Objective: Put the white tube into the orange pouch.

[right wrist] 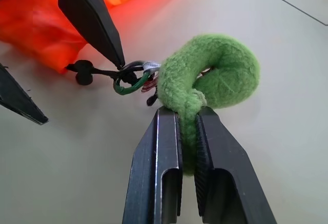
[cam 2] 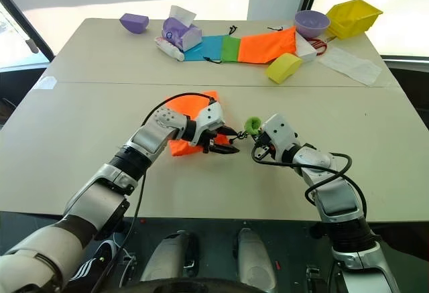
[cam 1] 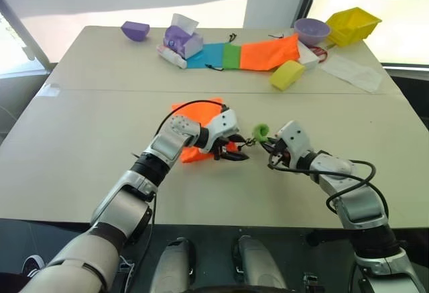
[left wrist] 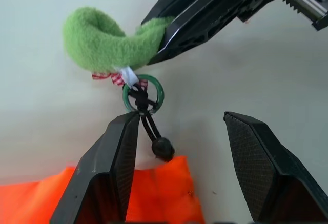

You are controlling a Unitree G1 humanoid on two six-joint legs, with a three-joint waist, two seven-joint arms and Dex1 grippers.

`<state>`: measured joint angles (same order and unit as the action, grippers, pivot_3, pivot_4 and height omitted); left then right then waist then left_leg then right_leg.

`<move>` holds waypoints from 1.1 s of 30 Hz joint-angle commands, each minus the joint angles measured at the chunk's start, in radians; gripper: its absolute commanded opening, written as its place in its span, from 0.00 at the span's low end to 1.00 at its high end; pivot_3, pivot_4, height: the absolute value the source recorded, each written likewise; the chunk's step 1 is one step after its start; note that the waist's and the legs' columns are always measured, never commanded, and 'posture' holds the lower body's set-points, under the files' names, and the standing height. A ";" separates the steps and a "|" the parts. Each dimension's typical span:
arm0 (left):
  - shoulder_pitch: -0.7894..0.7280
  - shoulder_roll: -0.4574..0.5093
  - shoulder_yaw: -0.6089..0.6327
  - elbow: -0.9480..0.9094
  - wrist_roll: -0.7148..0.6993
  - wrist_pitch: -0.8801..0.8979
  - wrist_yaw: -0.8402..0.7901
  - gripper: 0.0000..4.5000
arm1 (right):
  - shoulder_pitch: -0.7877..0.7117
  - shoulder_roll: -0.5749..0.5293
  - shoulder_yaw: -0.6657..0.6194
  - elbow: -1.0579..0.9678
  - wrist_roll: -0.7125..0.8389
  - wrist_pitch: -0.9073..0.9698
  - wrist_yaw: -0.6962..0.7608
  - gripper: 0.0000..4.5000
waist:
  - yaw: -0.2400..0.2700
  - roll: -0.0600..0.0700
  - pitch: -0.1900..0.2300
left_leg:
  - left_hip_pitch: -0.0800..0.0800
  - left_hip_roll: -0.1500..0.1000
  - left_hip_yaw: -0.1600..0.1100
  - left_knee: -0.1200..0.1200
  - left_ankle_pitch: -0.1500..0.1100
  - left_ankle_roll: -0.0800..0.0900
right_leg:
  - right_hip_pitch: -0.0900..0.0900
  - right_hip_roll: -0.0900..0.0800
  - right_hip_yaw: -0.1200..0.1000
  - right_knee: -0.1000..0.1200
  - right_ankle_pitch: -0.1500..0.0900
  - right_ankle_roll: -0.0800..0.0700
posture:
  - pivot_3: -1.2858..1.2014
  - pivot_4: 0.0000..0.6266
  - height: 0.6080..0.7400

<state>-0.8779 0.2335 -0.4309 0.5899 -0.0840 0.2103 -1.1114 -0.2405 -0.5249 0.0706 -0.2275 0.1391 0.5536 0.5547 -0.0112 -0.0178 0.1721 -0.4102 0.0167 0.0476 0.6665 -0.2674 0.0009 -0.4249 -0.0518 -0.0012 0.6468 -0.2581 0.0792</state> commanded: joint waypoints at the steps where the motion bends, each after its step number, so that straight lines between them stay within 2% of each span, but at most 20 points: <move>1: -0.002 0.006 0.018 -0.009 0.039 -0.039 0.024 0.33 | -0.013 0.005 -0.007 -0.049 -0.006 -0.013 -0.012 0.00 | 0.000 0.000 0.000 | 0.000 0.000 0.000 0.000 0.000 0.000 | 0.000 0.000 0.000 0.000 0.000 0.000 | 0.52 0.24 1.00; 2: 0.002 0.009 0.011 -0.009 0.058 -0.067 0.033 0.23 | -0.015 0.007 -0.005 -0.052 -0.006 -0.012 -0.014 0.00 | 0.000 0.000 0.000 | 0.000 0.000 0.000 0.000 0.000 0.000 | 0.000 0.000 0.000 0.000 0.000 0.000 | 0.52 0.24 1.00; 5: 0.009 0.002 0.017 0.001 0.078 -0.081 0.055 0.23 | -0.022 0.012 -0.005 -0.060 0.000 0.002 -0.017 0.00 | 0.000 0.000 0.000 | 0.000 0.000 0.000 0.000 0.000 0.000 | 0.000 0.000 0.000 0.000 0.000 0.000 | 0.52 0.24 1.00; 14: 0.023 -0.020 0.066 -0.008 0.024 0.041 0.001 0.23 | -0.037 0.021 0.000 -0.075 -0.012 0.014 -0.032 0.00 | 0.000 0.000 0.000 | 0.000 0.000 0.000 0.000 0.000 0.000 | 0.000 0.000 0.000 0.001 0.000 0.000 | 0.52 0.24 1.00; 17: 0.010 -0.035 0.080 0.031 0.044 0.010 0.039 0.23 | -0.037 0.024 -0.006 -0.088 -0.003 0.026 -0.033 0.00 | 0.000 0.000 0.000 | 0.000 0.000 0.000 0.001 0.000 0.000 | 0.000 0.000 0.000 0.001 0.000 0.000 | 0.52 0.24 1.00; 31: 0.027 -0.037 0.115 0.005 0.022 0.042 0.026 0.23 | -0.035 0.014 0.002 -0.098 -0.014 0.031 -0.032 0.00 | 0.000 0.000 0.000 | 0.000 0.000 0.000 0.001 0.000 0.000 | 0.000 0.000 0.000 0.002 0.000 0.000 | 0.52 0.24 1.00; 33: 0.028 -0.038 0.119 0.009 0.027 0.032 0.040 0.11 | -0.035 0.014 0.002 -0.097 -0.015 0.031 -0.033 0.00 | -0.001 0.000 0.000 | 0.000 0.000 0.000 0.001 0.000 0.000 | 0.000 0.000 0.000 0.002 0.000 0.000 | 0.52 0.24 1.00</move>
<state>-0.8555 0.1936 -0.3327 0.6133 -0.0536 0.2490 -1.0794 -0.2580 -0.5051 0.0777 -0.2775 0.1295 0.5869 0.5255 -0.0120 -0.0177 0.1720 -0.4098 0.0166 0.0473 0.6673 -0.2673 0.0009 -0.4248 -0.0515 -0.0011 0.6486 -0.2579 0.0793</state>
